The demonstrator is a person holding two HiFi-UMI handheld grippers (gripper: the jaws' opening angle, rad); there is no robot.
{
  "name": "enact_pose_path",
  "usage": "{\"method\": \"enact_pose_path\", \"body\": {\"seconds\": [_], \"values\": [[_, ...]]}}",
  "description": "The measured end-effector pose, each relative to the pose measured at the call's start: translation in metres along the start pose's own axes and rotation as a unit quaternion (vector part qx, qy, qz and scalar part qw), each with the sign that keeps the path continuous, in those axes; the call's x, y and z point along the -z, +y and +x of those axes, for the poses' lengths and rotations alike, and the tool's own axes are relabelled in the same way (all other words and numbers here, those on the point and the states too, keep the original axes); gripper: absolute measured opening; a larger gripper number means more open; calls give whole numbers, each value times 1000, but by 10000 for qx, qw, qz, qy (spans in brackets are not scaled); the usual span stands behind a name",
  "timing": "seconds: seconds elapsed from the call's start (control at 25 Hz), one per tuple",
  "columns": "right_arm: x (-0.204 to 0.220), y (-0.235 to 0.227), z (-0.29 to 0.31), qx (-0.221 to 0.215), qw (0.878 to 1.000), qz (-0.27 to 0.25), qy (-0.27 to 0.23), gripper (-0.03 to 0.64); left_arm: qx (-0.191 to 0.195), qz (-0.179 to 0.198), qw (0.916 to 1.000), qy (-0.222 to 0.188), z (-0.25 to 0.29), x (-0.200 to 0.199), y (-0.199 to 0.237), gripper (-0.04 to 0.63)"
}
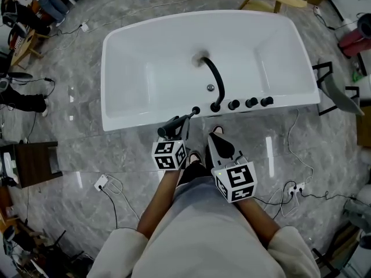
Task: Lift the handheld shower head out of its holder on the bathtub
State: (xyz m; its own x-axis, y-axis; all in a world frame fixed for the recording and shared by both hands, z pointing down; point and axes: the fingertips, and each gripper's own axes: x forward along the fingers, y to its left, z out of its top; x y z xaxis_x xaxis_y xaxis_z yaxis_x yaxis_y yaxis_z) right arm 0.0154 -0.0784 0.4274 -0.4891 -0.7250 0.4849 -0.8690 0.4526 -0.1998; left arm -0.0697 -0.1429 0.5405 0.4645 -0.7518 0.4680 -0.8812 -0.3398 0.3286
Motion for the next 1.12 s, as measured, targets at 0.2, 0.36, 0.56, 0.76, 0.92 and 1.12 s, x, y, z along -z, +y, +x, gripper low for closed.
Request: {"method": "enact_pose_path", "body": {"seconds": [0.2,0.36,0.56,0.76,0.92,1.12], "values": [[-5,6,-8,63,9998,-98,-129,15,134,58,9999,-81,-14,-11,-8,138],[-13,8,-14,158,9991,-188,-331,14,201,157,9994,-237,-26,-23,-13,138],[-23,7,-20,252,9982,-262,-476,14,281,299,9985,-369,-38,-35,-20,138],[-34,16,-29,226,9965,-524,-617,14,350,283,9974,-554,-53,-51,-26,138],[-44,23,-33,179,9951,-628,-741,14,353,589,9949,-742,-65,-67,-36,138],[-51,32,-40,94,9944,-643,-832,14,497,552,9932,-900,-79,-81,-47,138]]}}
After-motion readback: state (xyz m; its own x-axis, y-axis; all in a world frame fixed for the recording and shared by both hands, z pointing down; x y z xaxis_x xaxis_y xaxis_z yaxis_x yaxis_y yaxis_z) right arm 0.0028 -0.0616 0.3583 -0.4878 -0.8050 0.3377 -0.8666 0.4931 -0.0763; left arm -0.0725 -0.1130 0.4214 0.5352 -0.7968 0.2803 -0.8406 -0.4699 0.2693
